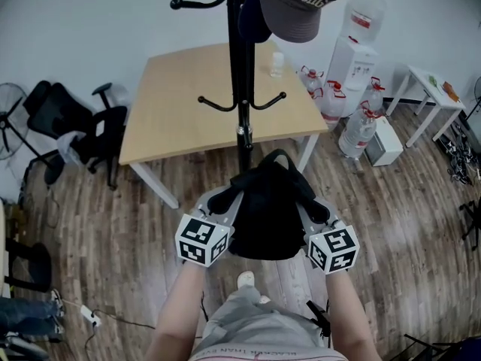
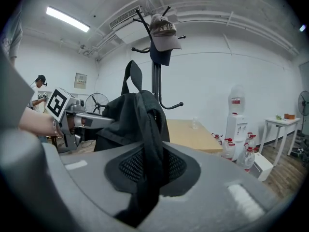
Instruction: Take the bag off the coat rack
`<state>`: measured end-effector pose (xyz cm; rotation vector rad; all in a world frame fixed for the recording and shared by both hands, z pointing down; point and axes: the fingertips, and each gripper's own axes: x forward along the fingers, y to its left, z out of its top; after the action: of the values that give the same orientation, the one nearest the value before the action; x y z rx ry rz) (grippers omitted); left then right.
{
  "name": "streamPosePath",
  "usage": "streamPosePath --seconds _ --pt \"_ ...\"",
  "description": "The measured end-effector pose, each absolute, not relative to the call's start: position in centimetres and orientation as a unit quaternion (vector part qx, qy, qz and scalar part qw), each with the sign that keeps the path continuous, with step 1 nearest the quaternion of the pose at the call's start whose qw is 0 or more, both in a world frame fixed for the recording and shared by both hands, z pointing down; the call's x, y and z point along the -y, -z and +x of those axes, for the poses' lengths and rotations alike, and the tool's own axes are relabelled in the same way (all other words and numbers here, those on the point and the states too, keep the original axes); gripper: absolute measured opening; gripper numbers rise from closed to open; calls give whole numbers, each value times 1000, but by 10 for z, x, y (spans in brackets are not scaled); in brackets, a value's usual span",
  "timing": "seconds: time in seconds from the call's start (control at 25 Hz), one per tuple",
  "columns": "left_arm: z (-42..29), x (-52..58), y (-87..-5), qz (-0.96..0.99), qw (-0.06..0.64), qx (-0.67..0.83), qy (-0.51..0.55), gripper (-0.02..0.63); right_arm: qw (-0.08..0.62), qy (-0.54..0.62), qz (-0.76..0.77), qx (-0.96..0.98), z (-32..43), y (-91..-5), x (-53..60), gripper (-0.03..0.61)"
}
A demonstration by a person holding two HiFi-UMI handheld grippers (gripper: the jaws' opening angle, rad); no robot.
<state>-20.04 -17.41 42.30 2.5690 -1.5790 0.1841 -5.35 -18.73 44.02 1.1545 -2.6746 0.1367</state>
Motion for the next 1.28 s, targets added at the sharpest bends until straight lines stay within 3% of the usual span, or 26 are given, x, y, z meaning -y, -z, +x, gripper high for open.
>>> streamPosePath --seconds 1.28 --pt "-29 237 -338 927 -23 373 -26 60 85 11 572 816 112 -359 195 54"
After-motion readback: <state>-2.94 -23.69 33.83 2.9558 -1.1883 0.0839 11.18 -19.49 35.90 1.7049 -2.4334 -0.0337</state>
